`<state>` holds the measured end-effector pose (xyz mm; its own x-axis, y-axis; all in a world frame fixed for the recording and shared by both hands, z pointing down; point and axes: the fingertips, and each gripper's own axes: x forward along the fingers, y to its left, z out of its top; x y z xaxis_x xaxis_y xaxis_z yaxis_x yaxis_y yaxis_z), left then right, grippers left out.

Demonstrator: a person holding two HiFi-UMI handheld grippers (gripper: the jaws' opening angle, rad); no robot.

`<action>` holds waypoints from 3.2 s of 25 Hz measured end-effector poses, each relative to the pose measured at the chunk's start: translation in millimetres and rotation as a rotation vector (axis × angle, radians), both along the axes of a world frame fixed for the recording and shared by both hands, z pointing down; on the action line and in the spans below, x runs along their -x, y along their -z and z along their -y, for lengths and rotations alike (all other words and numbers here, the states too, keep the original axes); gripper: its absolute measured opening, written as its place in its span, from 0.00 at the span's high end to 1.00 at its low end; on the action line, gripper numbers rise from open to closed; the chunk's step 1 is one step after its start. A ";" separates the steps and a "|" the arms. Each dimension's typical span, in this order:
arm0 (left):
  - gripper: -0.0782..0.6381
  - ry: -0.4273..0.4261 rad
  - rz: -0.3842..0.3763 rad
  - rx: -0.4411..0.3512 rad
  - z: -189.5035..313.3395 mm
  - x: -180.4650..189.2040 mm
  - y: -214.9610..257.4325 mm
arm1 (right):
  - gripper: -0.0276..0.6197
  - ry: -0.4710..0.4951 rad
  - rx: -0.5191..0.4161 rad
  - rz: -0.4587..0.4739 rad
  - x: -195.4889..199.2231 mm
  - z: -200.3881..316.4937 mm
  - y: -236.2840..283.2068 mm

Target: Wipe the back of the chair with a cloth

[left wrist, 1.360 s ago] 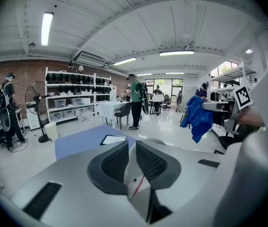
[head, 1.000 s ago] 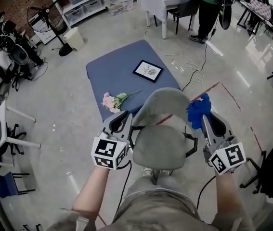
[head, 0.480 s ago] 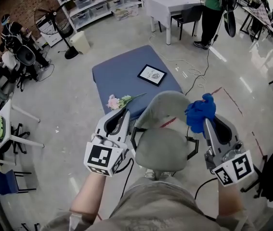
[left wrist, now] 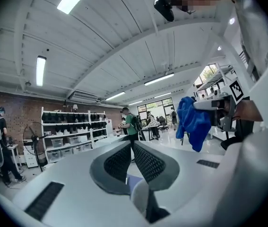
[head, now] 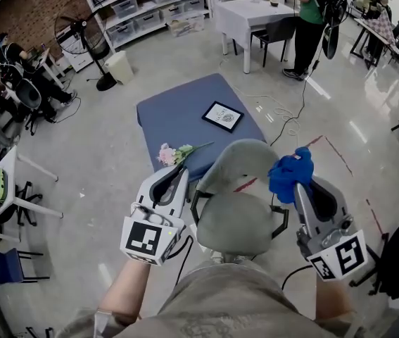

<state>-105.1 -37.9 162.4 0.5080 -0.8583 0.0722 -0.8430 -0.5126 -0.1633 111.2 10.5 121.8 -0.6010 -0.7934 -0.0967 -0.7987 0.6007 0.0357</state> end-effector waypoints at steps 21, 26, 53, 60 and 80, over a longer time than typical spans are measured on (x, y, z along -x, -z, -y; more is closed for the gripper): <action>0.84 -0.004 -0.013 0.012 -1.2 10.5 5.1 | 0.86 -0.016 -0.010 -0.101 15.7 7.0 -5.2; 0.84 0.005 0.000 0.002 1.9 16.9 3.1 | 0.86 -0.033 -0.009 -0.093 13.3 9.0 -8.6; 0.84 -0.023 -0.016 0.036 12.5 27.8 -7.0 | 0.86 -0.065 0.018 -0.101 25.0 18.8 -15.9; 0.84 -0.025 -0.041 0.047 18.0 27.1 -5.9 | 0.86 -0.068 0.013 -0.107 28.5 25.4 -14.1; 0.84 -0.050 -0.036 0.019 24.7 27.8 -1.1 | 0.86 -0.060 -0.025 -0.115 35.6 30.0 -5.4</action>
<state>-133.0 -62.6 163.5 0.5532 -0.8302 0.0689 -0.8212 -0.5573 -0.1227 75.6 -19.4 127.3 -0.5611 -0.8262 -0.0507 -0.8228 0.5500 0.1434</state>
